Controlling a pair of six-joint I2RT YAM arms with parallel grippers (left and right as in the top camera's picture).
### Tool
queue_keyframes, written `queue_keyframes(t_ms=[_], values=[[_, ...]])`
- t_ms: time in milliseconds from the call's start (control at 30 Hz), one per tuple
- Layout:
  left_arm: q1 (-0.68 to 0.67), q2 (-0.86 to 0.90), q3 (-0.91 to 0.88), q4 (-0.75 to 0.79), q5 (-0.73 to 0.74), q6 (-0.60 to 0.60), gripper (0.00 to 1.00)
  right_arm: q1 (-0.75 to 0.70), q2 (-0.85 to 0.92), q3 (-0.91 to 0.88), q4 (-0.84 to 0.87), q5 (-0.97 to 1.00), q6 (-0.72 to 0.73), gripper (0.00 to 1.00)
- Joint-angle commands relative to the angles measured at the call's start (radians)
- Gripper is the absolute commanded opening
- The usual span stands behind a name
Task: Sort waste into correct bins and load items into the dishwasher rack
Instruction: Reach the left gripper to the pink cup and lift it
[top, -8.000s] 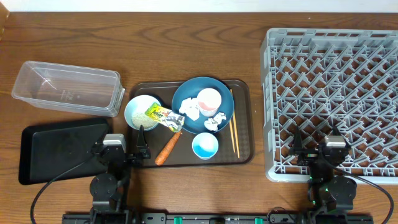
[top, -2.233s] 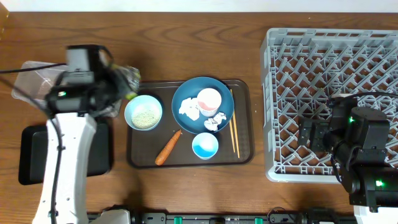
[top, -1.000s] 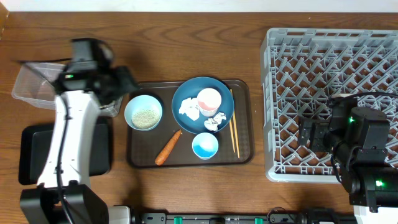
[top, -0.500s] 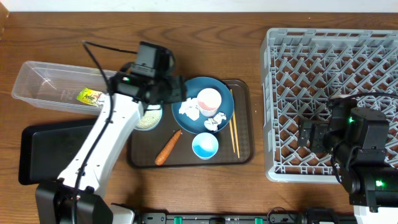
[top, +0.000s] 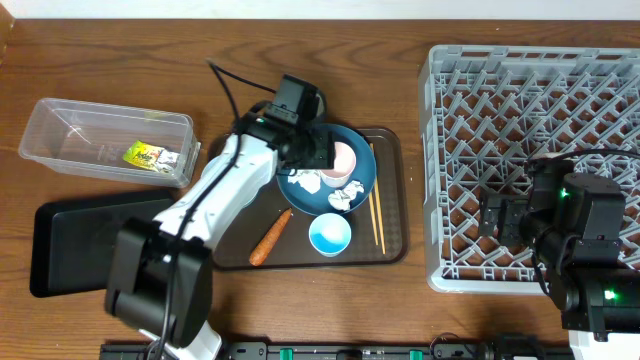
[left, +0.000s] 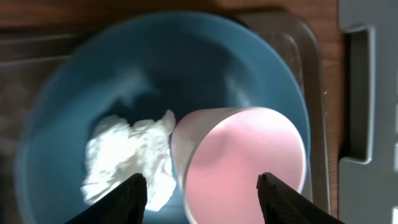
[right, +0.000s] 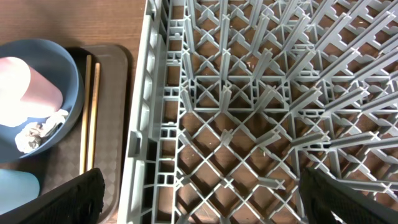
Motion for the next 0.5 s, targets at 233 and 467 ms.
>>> queue_keyframes(t_ms=[233,467], values=[[-0.005,0.041,-0.012,0.014,0.009,0.002,0.23,0.011,-0.002,0.021,-0.002,-0.004,0.002,0.99],[-0.004,0.041,-0.012,-0.015,-0.002,0.002,0.06,0.011,-0.002,0.021,-0.002,-0.004,0.002,0.99]])
